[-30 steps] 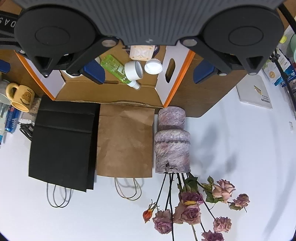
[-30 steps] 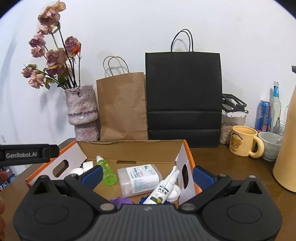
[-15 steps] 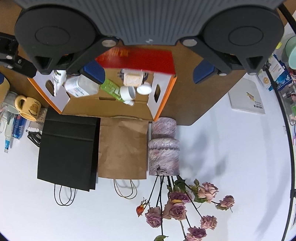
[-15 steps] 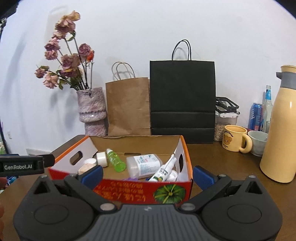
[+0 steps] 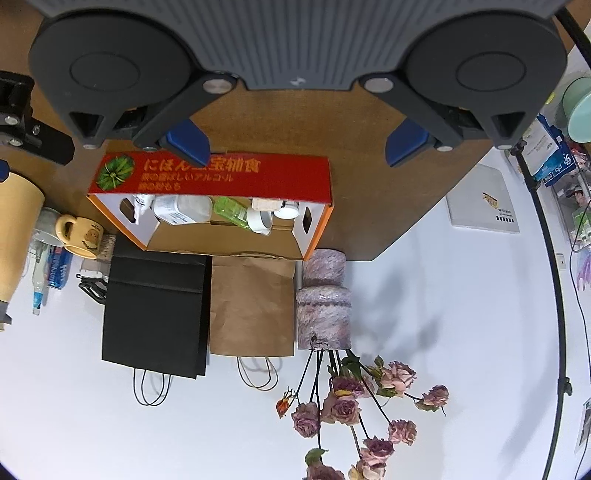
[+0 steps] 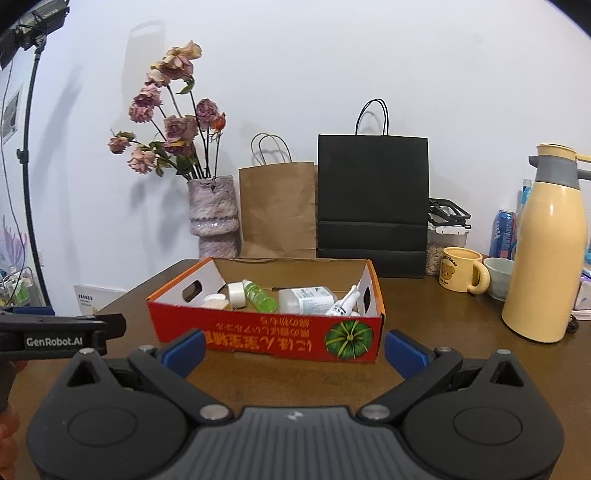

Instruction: Organize rigid objects

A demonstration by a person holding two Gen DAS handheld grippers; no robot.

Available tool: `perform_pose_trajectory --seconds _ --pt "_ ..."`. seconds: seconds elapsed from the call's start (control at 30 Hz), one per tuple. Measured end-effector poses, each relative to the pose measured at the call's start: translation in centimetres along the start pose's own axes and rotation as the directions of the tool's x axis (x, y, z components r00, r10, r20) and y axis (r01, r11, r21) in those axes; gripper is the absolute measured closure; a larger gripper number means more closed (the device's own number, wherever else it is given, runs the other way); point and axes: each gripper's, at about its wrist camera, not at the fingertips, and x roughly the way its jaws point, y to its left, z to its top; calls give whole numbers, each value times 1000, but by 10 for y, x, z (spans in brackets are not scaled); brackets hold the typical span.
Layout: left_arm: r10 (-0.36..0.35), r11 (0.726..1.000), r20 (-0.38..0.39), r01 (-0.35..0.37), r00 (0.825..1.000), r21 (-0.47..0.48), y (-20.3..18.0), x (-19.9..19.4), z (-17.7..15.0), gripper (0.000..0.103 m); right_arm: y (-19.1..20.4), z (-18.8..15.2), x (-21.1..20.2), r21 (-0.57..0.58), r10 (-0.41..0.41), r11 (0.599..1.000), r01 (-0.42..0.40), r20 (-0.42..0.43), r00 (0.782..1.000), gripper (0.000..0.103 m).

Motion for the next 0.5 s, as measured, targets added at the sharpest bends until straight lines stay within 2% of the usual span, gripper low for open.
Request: perform_pose_trajectory --seconds 0.23,0.5 --pt "-2 1000 10 2 1000 1 4 -32 -17 0 5 -17 -35 2 10 1000 -10 7 1000 0" --pt "-6 1000 14 6 1000 7 3 -54 -28 0 7 -26 -55 6 18 1000 -18 11 1000 0"
